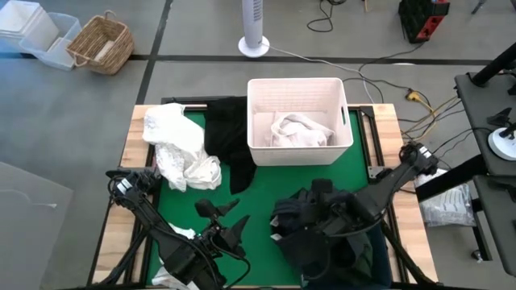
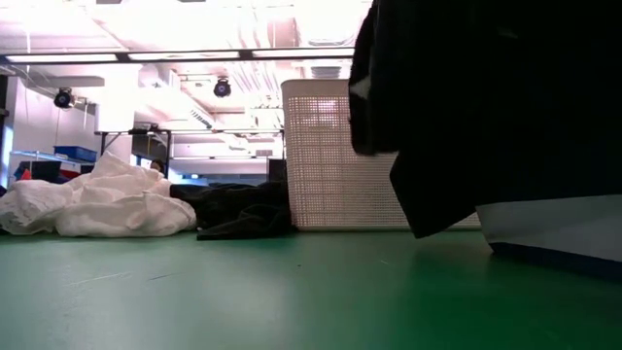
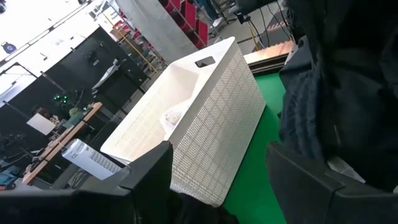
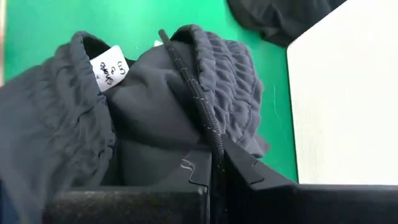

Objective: Sort clothes
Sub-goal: Put the black shorts into the blue laundry bin

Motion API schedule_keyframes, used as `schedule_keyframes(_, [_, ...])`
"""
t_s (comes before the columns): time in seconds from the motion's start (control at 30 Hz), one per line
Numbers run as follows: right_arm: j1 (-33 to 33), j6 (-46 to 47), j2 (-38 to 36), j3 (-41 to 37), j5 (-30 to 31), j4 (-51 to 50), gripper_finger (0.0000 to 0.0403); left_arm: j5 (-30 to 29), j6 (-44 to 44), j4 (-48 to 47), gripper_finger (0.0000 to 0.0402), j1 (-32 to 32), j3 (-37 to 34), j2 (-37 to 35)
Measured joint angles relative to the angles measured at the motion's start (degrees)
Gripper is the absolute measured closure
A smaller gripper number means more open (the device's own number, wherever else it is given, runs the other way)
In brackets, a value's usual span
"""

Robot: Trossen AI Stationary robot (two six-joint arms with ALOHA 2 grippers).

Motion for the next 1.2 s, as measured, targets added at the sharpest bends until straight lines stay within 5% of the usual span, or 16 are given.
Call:
schedule_keyframes(0.4, [2.45,-0.63,-15.55,0.0,-0.07,0.12,0.0393,0.02,0.0,-0.01,0.0169,0.0,-0.02,0.0])
schedule_keyframes(0.77, [15.11,-1.74,-28.75,0.0,-0.44,2.78,0.0393,0.04,-0.42,-0.01,0.0169,0.01,-0.04,0.0])
schedule_keyframes(1.2, [26.28,-20.9,-33.35,-0.02,4.16,17.45,0.0394,0.07,-1.11,0.0,0.0169,0.0,-0.04,0.0])
